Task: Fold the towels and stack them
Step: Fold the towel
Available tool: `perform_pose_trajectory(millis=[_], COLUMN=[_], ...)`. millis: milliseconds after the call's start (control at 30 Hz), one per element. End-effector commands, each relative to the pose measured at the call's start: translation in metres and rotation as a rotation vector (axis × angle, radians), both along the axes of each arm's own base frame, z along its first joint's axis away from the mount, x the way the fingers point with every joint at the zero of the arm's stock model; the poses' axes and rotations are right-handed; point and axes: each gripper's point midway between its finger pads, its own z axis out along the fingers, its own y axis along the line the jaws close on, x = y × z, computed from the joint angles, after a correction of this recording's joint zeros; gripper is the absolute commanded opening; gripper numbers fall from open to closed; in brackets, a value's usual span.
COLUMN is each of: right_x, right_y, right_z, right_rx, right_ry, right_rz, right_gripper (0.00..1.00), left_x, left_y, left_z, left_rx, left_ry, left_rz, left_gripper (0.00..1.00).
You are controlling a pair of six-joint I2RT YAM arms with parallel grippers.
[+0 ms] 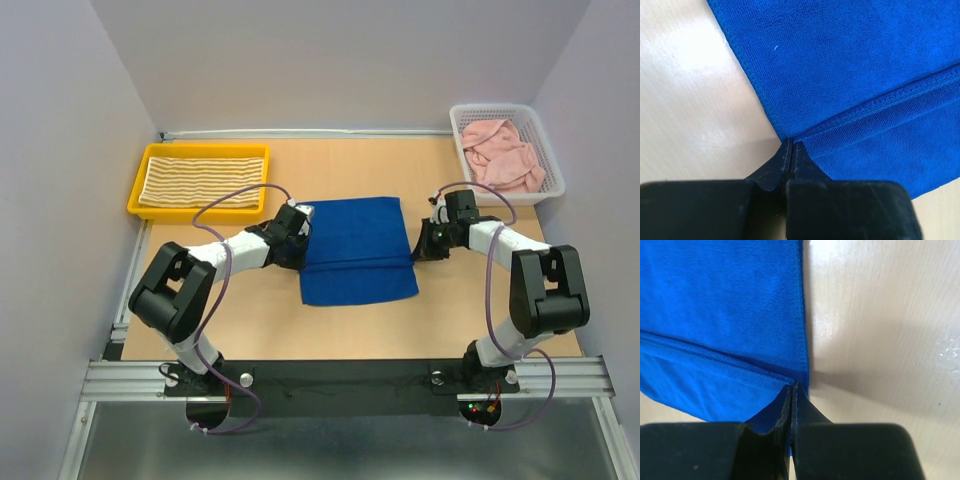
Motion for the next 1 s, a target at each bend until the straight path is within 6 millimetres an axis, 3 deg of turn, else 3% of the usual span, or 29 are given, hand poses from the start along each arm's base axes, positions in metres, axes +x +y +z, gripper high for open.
perform_pose_trajectory(millis=[0, 167, 333, 600, 967], right_x=[0.011, 0.015, 0.025, 0.045, 0.055], right_y=[-0.020, -0.023, -0.025, -0.023, -0.027], right_z=[-0.011, -0.024, -0.023, 0.033, 0.103], right_rx=[-0.086, -0.110, -0.125, -0.096, -0.102], right_ry=[0.006, 0.040, 0.030, -0.137, -0.327], right_rz=[-0.046, -0.050, -0.053, -0.068, -0.100], right_gripper=[0.00, 0.00, 0.01, 0.00, 0.00], left_x=[-0.012, 0.006, 0.031, 0.029, 0.038], left_y=[0.033, 0.044, 0.051, 0.044, 0.040], left_z=[-0.025, -0.031, -0.020, 0.022, 0.089], left_rx=[0.151, 0.209, 0.214, 0.149, 0.083], left_ry=[0.074, 0.060, 0.029, -0.027, -0.163], left_rz=[0.059, 0.082, 0.107, 0.092, 0.085], left_gripper=[0.00, 0.00, 0.00, 0.00, 0.00])
